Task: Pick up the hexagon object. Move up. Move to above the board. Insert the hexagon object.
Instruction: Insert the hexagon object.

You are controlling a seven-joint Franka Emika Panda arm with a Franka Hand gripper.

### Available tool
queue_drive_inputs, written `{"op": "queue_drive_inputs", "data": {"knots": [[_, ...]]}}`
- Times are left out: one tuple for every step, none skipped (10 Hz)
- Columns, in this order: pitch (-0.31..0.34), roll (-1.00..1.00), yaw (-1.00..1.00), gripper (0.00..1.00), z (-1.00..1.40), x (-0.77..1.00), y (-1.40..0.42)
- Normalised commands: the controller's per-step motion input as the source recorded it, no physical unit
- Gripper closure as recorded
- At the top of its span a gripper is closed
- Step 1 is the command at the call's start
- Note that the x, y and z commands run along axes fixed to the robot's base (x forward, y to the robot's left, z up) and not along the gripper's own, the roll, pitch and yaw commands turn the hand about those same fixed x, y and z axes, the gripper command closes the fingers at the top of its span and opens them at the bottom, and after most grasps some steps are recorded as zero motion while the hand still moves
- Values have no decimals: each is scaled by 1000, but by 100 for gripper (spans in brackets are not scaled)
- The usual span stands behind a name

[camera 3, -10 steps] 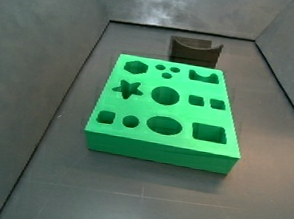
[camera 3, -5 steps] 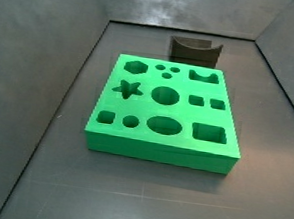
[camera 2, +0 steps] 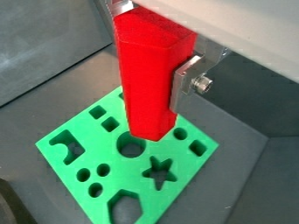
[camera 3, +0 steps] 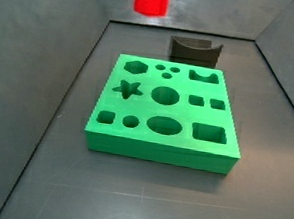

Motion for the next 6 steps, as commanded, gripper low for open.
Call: {"op": "queue_drive_inputs", "data": {"knots": [[9,-46,-177,100,-517,320,323],[39,-16,-180,100,-489,211,349],[43,0,-166,100,-457,126,323],[50,0,-140,100,-431,89,303],[23,14,-131,100,-400,0,254],[14,13,-103,100,-389,0,234]]}}
